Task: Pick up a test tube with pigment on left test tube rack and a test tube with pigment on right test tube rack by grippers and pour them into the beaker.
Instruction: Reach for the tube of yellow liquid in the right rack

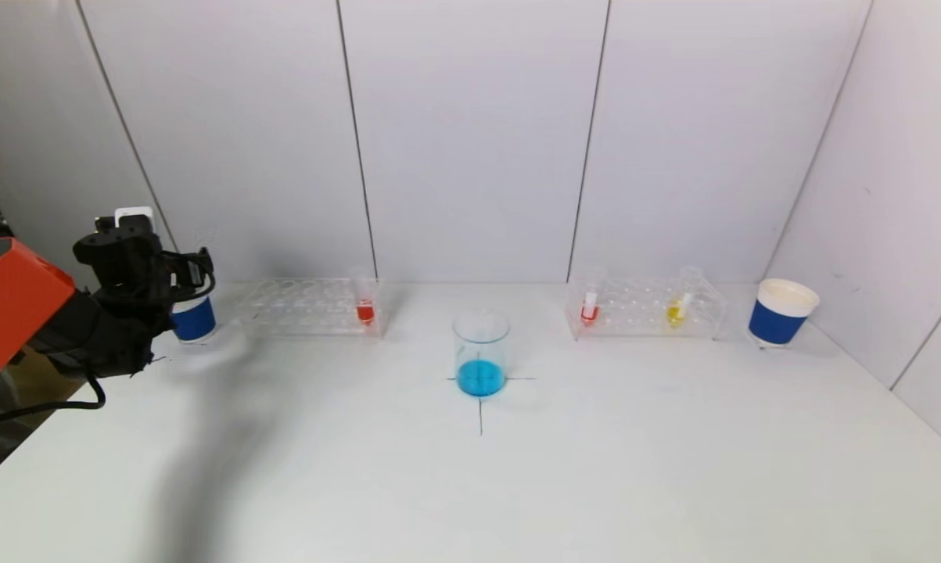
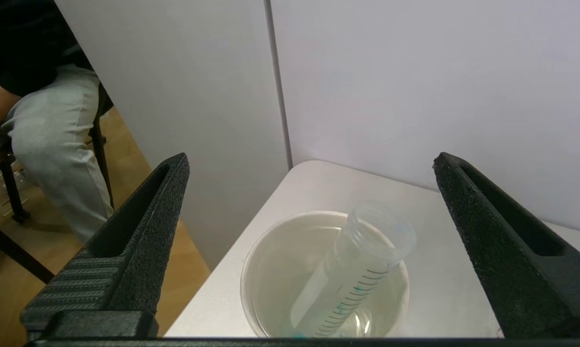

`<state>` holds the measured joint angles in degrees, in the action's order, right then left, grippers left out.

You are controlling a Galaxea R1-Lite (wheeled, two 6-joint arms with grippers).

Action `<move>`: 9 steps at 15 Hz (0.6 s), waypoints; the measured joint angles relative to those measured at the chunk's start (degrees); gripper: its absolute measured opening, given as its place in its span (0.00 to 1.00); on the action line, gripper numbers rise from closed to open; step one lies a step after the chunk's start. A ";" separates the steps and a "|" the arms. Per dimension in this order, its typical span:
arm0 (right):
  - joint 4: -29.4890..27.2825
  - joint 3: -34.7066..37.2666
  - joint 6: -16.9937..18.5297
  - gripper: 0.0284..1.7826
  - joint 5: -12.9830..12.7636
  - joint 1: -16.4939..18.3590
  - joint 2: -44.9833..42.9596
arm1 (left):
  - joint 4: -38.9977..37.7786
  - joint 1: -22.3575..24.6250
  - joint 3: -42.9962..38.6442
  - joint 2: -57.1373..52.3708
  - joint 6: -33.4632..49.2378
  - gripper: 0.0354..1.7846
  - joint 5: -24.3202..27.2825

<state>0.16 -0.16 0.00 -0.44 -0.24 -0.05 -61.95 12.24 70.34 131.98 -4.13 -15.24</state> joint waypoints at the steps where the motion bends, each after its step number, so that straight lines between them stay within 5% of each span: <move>1: 0.00 -0.02 0.00 0.99 0.02 0.00 0.00 | 0.07 0.07 -0.44 -1.30 0.04 0.99 0.66; 9: 0.00 0.02 0.00 0.99 0.00 0.00 0.00 | 5.10 0.07 -17.57 -28.72 2.54 0.99 9.20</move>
<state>0.16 -0.13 0.00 -0.44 -0.24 -0.05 -56.86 12.31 52.77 103.25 -1.60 -6.03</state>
